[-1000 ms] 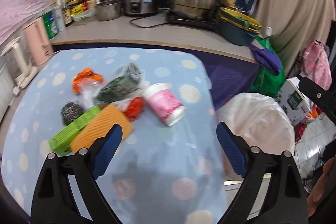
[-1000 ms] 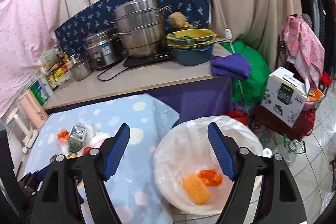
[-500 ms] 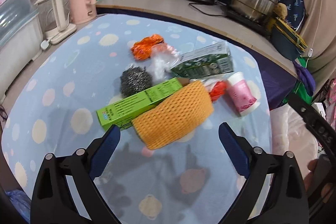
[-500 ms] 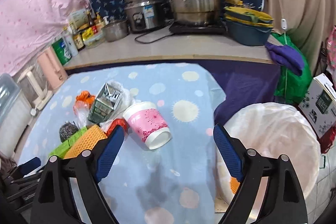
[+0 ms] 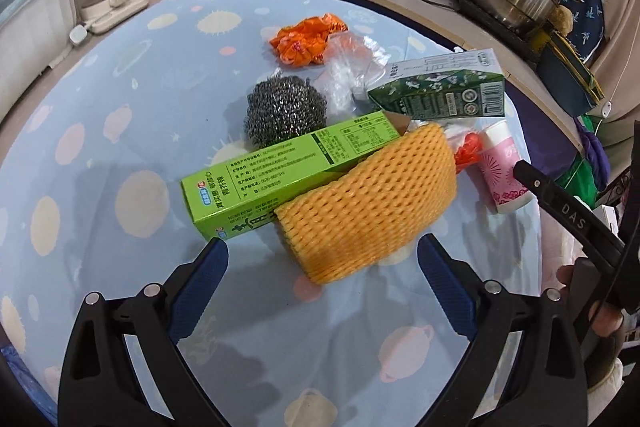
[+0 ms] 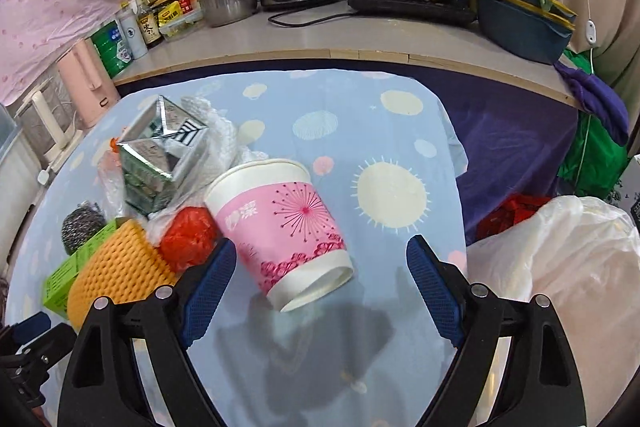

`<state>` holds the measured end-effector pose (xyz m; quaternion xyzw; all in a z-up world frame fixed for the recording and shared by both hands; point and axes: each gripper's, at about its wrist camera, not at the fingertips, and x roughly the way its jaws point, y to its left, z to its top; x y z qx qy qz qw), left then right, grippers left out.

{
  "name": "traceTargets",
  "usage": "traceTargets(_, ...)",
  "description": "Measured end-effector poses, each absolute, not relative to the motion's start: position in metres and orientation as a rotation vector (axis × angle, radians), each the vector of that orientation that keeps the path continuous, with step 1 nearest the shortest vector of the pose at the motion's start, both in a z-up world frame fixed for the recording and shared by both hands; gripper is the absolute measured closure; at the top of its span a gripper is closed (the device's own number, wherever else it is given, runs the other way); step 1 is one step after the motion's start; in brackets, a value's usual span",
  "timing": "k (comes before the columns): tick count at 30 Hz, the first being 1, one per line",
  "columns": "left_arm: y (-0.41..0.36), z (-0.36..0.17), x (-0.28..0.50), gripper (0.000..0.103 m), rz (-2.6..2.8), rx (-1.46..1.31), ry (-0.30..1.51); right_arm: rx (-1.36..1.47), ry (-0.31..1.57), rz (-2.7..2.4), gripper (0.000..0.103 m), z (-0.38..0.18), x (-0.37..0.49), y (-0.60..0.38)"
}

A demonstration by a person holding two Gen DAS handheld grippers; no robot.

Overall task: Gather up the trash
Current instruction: 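Grasp the pink paper cup with the right gripper while the left gripper grasps another orange mesh sleeve, then carry the cup and mesh sleeve over the bin and release both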

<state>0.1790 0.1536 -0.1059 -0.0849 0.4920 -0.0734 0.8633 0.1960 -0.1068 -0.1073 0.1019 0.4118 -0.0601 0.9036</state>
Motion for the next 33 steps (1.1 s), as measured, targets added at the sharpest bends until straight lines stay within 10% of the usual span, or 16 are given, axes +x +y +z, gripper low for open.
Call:
traceTargets(14,0.141,-0.128,0.196,0.014,-0.194,-0.250,1.062,0.286,0.886,-0.069,0.029,-0.128,0.220,-0.114)
traceTargets(24,0.134,-0.124,0.196,0.076,-0.249,-0.242,1.101,0.285,0.858,-0.053,0.042,-0.114,0.202,-0.109)
traceTargets(33,0.121,-0.092,0.165,0.092,-0.291,-0.177,1.046,0.326,0.815,-0.070,0.042,-0.079,0.161,-0.117)
